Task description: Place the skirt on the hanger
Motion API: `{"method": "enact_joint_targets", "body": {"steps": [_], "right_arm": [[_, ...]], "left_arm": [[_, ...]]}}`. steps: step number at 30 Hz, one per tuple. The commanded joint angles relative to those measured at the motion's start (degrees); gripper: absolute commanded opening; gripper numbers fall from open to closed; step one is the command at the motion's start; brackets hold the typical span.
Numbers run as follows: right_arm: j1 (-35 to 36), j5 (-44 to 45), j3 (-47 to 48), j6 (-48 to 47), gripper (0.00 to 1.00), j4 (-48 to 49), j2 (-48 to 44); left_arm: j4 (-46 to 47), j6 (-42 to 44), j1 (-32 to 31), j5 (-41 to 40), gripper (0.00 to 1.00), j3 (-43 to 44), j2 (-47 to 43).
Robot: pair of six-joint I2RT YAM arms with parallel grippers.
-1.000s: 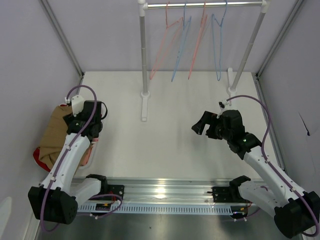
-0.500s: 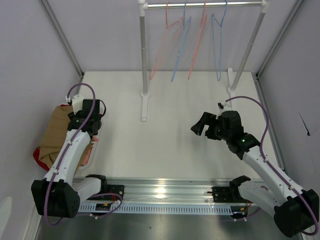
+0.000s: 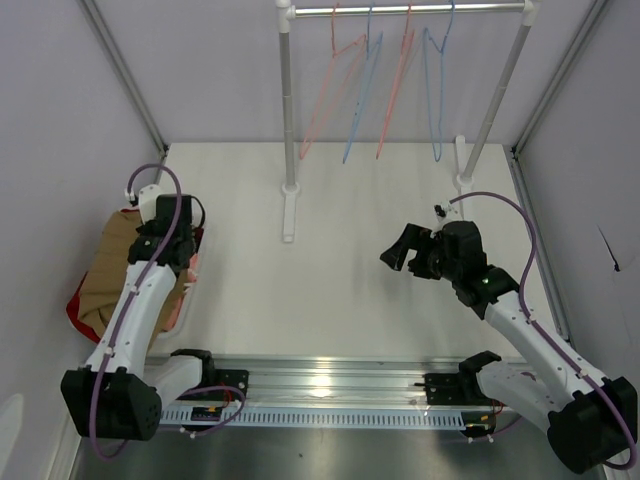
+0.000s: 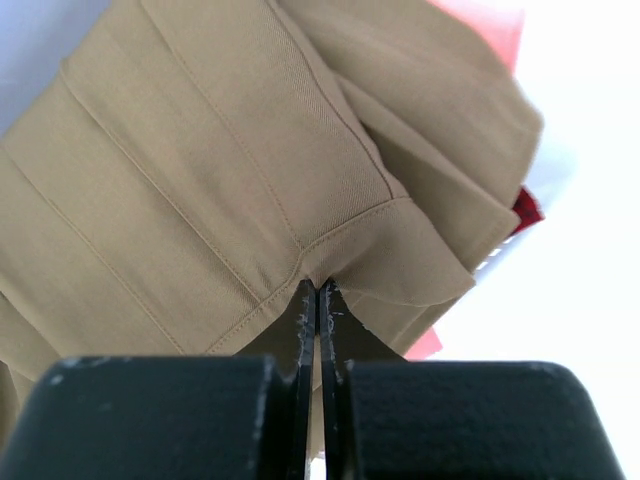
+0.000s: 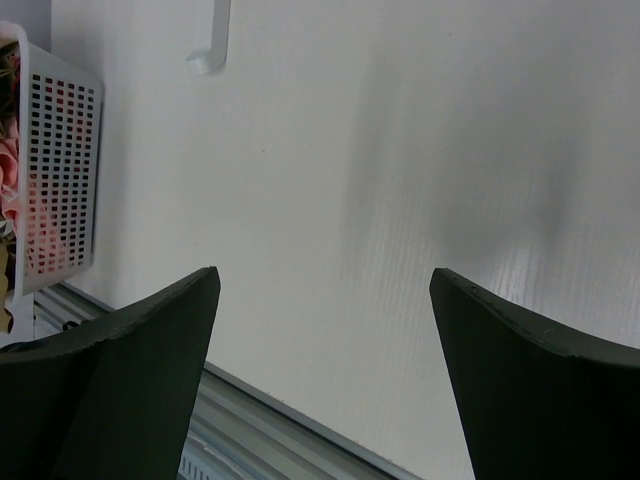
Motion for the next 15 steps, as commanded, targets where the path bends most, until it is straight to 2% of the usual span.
{"method": "enact_joint_targets", "body": {"steps": [1,8,12,15], "right_arm": [[0.3,-1.0,0.6,0.7,0.93,2.8,0.1],[0.4,-2.4,2.3,-0.1,0.93,2.9,1.3],[0.8,-3.0,4.1,-1.1,0.93,3.3,1.6],[1.9,-4.3,5.9,-1.9,0.92,4.3,1.9]], "left_arm": [[0.5,2.0,0.5,3.9,0.00,4.2,-3.5],[-2.1,3.5,-0.4,9.4,0.00,13.4,-6.5],[-3.0,3.3,-3.4,12.2,0.00,18.5,-6.6],[-4.8,2.9,-8.9,9.9,0.00,24.1,-5.5]]}}
